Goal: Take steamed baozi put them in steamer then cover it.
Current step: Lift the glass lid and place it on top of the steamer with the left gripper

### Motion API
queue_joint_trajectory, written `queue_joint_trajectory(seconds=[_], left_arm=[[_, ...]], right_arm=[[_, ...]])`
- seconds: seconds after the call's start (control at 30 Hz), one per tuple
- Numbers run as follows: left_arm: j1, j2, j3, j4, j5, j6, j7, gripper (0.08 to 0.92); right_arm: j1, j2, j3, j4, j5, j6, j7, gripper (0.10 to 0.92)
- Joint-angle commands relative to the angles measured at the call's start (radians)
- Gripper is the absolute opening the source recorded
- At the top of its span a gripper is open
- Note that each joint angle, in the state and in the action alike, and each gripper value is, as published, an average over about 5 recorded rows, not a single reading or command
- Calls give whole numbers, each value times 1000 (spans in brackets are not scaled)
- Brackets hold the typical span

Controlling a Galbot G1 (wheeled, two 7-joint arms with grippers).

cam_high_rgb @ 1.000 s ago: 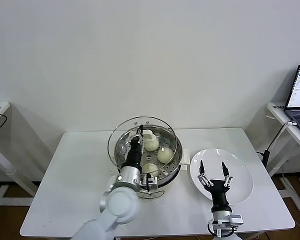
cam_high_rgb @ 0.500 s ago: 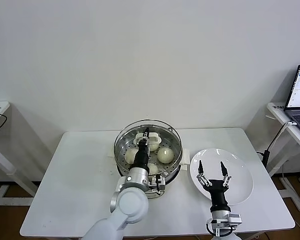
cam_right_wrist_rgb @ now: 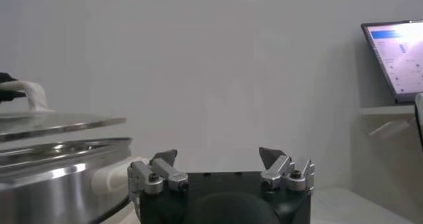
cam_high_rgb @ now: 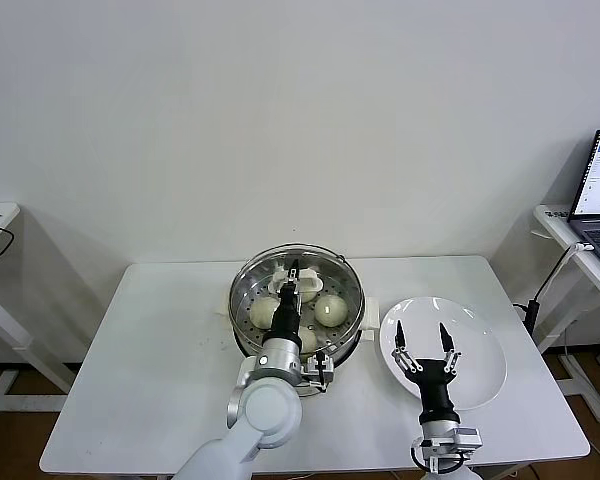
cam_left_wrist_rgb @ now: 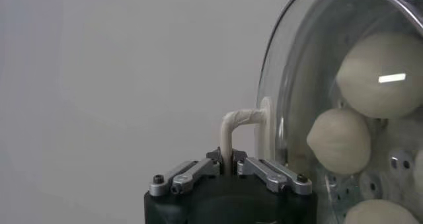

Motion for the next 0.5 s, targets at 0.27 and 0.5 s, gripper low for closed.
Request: queue_joint_trajectory(seconds=[0.27,0.5], left_arm=[[11,-17,2,11,15,-1,-3,189],[21,-20,-6,24,20,-9,-7,189]], right_arm=[[2,0,-5,0,-3,0,-1,823],[3,0,-7,-1,-4,1,-2,823]])
